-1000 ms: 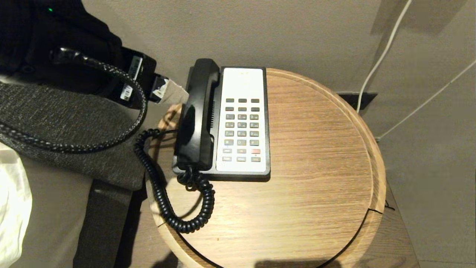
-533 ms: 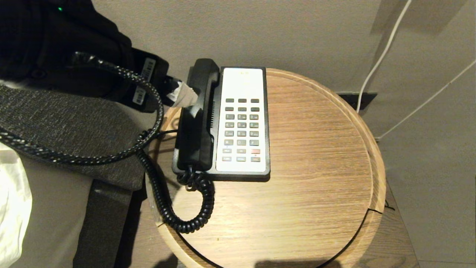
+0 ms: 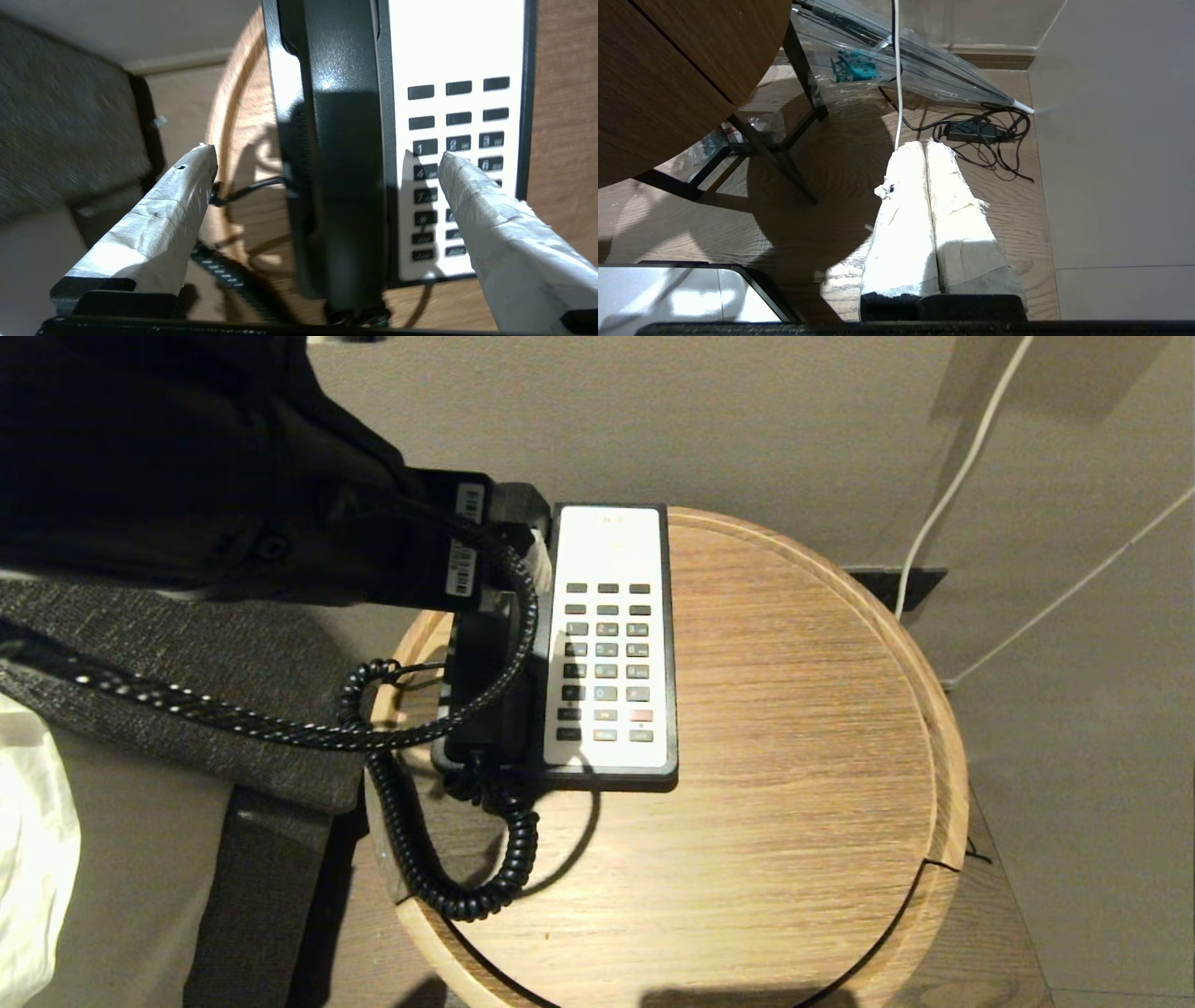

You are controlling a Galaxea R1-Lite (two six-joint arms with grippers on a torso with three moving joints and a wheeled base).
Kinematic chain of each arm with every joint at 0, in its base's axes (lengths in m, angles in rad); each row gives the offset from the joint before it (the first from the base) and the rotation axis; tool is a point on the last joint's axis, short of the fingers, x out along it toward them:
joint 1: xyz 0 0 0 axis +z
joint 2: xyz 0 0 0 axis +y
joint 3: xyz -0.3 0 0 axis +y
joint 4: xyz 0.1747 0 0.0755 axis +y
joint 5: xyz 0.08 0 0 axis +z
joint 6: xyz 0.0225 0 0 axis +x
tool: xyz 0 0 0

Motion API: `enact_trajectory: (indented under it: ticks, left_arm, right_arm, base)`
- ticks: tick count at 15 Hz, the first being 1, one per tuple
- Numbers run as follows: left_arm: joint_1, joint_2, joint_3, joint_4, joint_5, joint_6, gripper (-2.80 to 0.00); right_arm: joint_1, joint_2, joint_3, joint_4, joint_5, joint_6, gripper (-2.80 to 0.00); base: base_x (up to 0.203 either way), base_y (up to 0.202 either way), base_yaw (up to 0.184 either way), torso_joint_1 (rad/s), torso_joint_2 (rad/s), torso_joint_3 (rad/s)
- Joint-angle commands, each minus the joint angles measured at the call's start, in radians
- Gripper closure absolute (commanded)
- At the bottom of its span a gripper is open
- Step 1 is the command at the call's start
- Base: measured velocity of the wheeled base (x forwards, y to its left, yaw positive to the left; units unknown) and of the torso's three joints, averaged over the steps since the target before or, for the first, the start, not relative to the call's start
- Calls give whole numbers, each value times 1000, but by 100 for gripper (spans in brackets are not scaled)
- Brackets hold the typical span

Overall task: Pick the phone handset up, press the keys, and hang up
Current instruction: Pick up the desk phone handset

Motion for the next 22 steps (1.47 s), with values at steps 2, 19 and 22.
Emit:
enact_trajectory:
  ticks: [2,19,22]
  left_arm:
    - [-19,46,-1,5,8,-107,-280]
    - [28,76,35,-22,36,-72,-280]
    - [33,70,55,-29,29,-81,-280]
  right_arm:
    - [0,2,0,1,0,0,0]
    - [0,2,0,0,0,-2,0]
    - [0,2,0,0,0,-1,0]
  base:
    - [0,0,0,0,0,0]
    - [0,0,0,0,0,0]
    - [0,0,0,0,0,0]
